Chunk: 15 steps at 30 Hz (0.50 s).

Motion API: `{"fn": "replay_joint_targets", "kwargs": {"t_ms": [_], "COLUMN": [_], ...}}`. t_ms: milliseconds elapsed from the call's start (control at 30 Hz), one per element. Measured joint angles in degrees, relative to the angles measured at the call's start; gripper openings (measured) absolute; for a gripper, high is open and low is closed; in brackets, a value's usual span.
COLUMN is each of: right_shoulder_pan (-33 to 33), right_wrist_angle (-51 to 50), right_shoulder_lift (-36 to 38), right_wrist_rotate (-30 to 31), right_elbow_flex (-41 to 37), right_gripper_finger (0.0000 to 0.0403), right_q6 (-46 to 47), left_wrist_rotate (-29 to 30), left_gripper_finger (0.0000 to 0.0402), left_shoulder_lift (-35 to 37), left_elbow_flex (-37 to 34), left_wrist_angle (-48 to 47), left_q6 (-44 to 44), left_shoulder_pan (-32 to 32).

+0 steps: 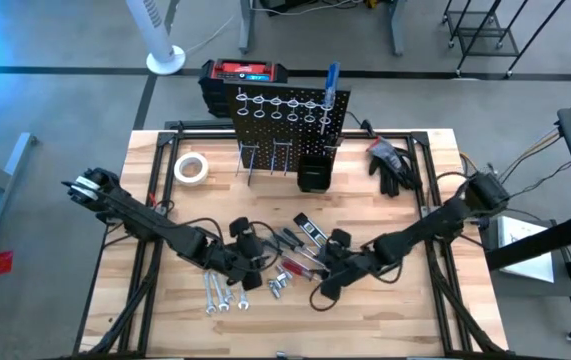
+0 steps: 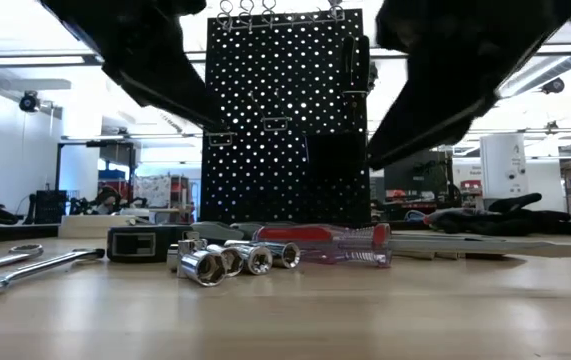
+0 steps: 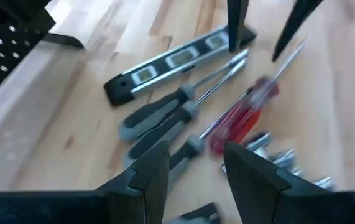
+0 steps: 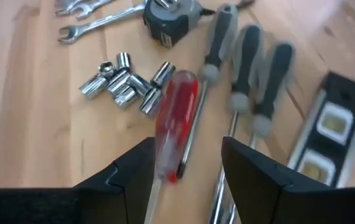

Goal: Hang tools onto peg board
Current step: Hang the red screwdriver on the peg board

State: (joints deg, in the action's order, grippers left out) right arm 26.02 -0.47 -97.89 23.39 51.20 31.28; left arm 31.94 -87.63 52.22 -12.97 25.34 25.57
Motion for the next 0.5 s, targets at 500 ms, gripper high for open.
{"fn": "replay_joint_targets", "kwargs": {"t_ms": [500], "right_shoulder_pan": [-1.86], "right_wrist_angle": [-3.87], "right_shoulder_lift": [-14.21], "right_wrist_rotate": [-8.26], "right_elbow_flex": [8.21], "right_gripper_finger": [0.0164], "right_q6": [5.80], "left_wrist_rotate": [8.63], "left_gripper_finger": [0.0143], "left_shoulder_lift": [-0.97], "left_elbow_flex": [0.35], "left_wrist_angle": [-1.35], "left_q6": [-4.53], "left_shoulder_pan": [-0.27]}}
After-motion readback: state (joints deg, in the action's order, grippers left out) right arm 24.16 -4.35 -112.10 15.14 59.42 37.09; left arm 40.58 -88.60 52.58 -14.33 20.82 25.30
